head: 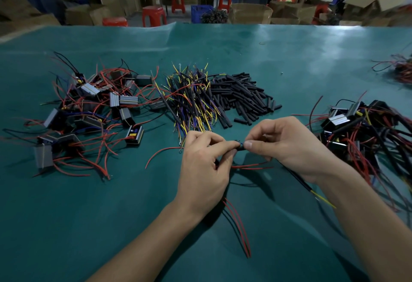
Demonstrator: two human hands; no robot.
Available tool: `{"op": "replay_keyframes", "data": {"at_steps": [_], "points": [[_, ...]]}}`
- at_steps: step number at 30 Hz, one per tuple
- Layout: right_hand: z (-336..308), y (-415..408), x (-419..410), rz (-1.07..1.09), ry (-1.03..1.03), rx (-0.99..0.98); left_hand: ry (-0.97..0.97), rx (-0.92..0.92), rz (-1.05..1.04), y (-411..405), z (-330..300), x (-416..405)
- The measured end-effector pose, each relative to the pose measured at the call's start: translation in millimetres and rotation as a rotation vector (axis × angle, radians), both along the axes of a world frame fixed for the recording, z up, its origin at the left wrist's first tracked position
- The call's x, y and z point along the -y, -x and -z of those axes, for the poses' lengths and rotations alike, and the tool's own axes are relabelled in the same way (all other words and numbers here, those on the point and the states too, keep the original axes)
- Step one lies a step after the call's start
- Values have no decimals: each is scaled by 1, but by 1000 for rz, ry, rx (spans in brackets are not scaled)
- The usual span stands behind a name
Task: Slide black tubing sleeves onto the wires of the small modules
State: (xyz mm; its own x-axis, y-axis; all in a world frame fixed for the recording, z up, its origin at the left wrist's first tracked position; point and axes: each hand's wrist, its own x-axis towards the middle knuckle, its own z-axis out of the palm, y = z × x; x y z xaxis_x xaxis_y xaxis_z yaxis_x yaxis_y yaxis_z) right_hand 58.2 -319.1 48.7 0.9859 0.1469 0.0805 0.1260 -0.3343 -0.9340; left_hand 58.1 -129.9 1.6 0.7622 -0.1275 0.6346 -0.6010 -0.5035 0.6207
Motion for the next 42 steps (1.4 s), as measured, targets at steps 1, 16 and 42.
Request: {"op": "replay_keyframes", "data": {"at_steps": [1,16,42], "points": [[1,0,0,7,-18,10,6,-5,0,0,0,0],[-4,2,-1,99,-17,79,61,1,1,0,-4,-1],[-3,2,-6,139,-6,19,132,-553,332,-27,-20,-32]]}}
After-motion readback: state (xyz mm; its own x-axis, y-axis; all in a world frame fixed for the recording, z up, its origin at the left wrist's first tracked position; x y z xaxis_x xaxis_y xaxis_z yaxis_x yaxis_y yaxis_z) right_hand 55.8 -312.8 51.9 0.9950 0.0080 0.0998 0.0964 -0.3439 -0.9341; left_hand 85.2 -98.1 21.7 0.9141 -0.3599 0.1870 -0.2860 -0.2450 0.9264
